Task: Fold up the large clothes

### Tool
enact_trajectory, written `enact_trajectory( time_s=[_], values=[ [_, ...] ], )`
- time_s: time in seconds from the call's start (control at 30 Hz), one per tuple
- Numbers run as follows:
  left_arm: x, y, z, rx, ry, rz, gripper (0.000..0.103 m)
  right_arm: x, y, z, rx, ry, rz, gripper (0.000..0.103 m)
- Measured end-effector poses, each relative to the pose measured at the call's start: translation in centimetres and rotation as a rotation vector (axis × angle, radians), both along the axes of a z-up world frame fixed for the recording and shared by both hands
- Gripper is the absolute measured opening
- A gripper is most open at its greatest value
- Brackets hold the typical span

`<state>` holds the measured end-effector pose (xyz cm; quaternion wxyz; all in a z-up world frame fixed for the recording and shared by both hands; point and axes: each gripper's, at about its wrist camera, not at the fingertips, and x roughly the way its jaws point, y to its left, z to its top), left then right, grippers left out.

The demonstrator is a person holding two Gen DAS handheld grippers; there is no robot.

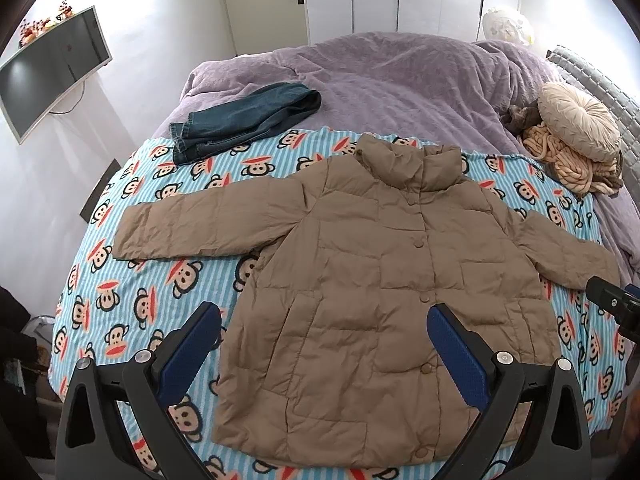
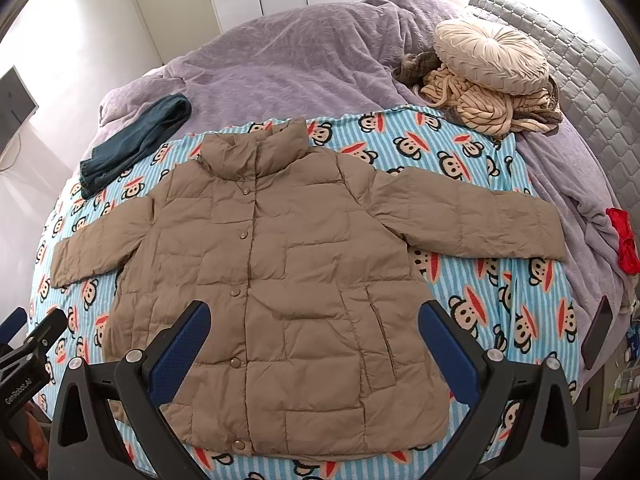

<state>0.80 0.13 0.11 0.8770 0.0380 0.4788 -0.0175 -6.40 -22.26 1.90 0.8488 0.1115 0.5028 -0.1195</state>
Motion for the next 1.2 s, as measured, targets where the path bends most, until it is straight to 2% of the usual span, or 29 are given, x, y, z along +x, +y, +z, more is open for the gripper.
enact_trajectory(
  time_s=[1.2],
  values=[
    [-0.36,0.12,-0.10,0.000,0.001,0.009,0.103,-0.14,-0.43,-0.09,0.002,0.000,0.001,0.103]
  ],
)
